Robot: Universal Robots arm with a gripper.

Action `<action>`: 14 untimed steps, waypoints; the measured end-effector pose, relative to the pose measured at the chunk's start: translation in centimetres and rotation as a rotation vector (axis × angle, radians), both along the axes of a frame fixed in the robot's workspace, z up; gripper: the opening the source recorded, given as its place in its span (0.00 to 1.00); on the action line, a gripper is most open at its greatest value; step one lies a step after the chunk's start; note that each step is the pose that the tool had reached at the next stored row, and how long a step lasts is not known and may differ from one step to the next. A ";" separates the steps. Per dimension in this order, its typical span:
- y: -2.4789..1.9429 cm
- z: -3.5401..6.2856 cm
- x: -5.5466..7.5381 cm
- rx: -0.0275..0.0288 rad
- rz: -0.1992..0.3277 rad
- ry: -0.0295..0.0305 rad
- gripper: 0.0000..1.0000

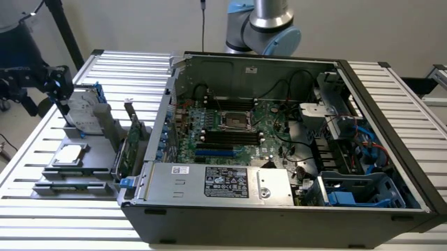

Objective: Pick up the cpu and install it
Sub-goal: 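Pick up the cpu and move it towards the insertion slot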

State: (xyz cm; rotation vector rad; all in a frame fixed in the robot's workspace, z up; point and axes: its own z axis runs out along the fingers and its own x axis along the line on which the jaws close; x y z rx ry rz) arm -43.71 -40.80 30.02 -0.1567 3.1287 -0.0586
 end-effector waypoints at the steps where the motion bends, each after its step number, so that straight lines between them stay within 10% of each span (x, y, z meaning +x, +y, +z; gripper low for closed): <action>1: -0.04 -0.19 0.0 0.0001 0.000 -0.0001 0.65; 14: -1.20 -2.55 0.0 0.0001 0.000 0.0017 0.65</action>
